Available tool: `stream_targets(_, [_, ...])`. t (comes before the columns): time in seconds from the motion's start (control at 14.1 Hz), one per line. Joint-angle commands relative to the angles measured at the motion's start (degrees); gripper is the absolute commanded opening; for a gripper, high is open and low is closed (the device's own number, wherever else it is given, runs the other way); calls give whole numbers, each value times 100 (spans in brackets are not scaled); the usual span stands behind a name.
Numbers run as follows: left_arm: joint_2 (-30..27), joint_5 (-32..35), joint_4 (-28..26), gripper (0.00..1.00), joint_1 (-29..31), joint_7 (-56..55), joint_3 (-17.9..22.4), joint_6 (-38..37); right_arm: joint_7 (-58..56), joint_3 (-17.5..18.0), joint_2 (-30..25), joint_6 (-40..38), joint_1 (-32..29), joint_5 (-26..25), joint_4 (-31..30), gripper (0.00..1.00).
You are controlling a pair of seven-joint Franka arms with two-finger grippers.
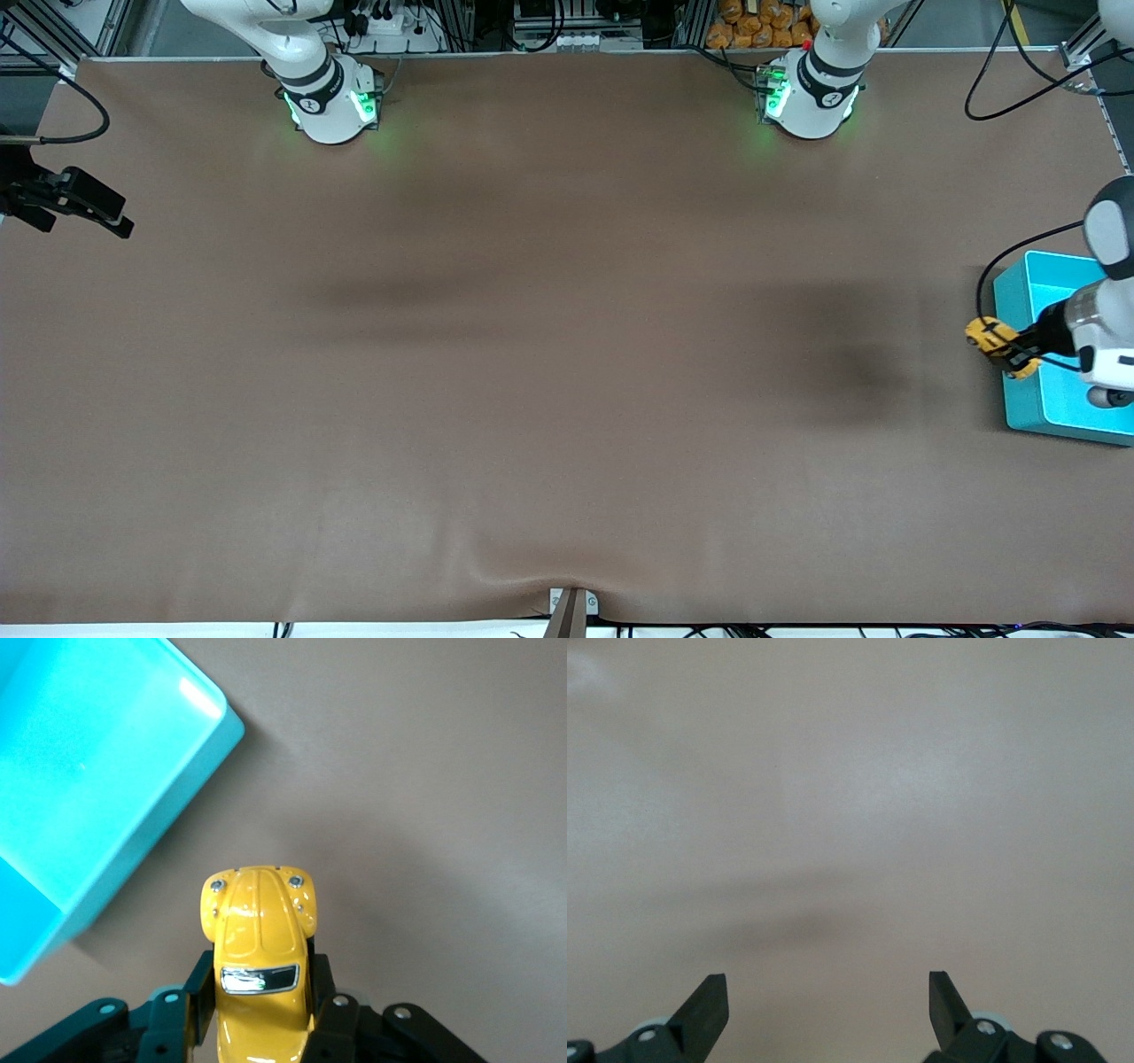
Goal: Wind and store yellow beetle car
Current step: 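Lift the car and carry it to the teal box with the left gripper, then lower the held car into the teal box with the left gripper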
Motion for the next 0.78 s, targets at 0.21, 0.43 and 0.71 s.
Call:
stream_targets(0.21, [99,-59,21,0,728,1906,-59,71,-35,54,61,-39,-139,14,132,100])
stream_targets(0.43, [442,-15,336,0,930,2777,-15,116,-35,54,61,-48,-139,14,132,100])
stream_targets(0.71, [873,20,583,0,1220,3779,-6,422,-35,54,61,-57,-139,14,132,100])
